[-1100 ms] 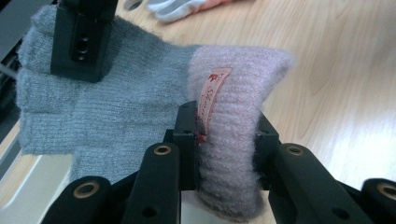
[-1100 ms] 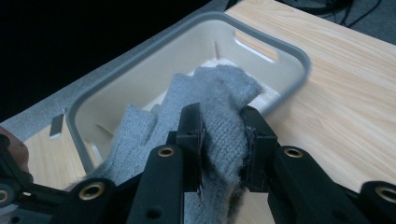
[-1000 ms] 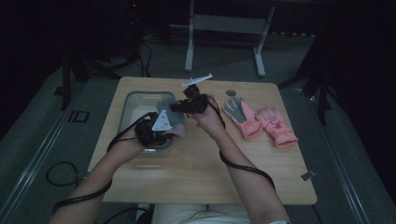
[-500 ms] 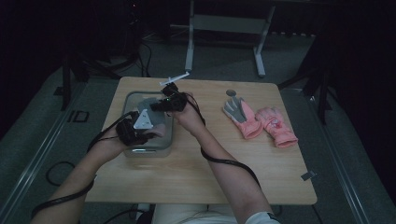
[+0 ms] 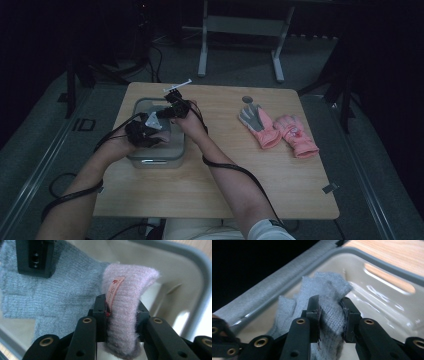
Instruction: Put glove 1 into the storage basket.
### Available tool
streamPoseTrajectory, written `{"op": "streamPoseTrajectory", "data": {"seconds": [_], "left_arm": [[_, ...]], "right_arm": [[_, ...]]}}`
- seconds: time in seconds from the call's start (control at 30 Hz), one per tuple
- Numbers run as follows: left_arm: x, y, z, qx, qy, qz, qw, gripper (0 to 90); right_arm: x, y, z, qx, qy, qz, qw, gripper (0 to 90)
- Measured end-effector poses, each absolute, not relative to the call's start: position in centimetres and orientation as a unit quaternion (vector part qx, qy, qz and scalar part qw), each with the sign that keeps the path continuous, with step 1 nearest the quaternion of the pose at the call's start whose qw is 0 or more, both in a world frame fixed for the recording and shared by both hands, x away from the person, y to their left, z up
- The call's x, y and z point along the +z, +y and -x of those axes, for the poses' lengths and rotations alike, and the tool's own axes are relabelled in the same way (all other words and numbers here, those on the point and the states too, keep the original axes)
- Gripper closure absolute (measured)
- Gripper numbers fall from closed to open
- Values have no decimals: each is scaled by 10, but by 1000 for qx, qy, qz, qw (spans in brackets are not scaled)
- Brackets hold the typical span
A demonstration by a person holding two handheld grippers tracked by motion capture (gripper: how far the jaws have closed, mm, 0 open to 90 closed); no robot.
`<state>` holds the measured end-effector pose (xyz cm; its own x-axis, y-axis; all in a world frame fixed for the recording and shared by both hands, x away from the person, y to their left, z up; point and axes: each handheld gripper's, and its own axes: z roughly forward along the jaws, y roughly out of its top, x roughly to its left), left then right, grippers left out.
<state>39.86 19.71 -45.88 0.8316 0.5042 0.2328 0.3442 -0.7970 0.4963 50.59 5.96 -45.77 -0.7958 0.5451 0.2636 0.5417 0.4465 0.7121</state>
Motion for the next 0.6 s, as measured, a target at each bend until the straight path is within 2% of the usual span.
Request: {"op": "streamPoseTrajectory", "data": {"seconds": [0.33,0.4,0.5,0.6], "left_arm": [[-485,181,-422,147,236,-942,189,712],[-493,177,-426,140,241,-944,177,710],[-497,173,-430,136,241,-946,170,707],[-498,170,-433,134,247,-944,174,680]], "right_arm": [[-478,58,-518,370,862,-347,7,685],[-479,51,-520,370,859,-353,2,611],[-475,42,-519,380,852,-360,9,567],[-469,29,-517,396,843,-364,11,561]]}}
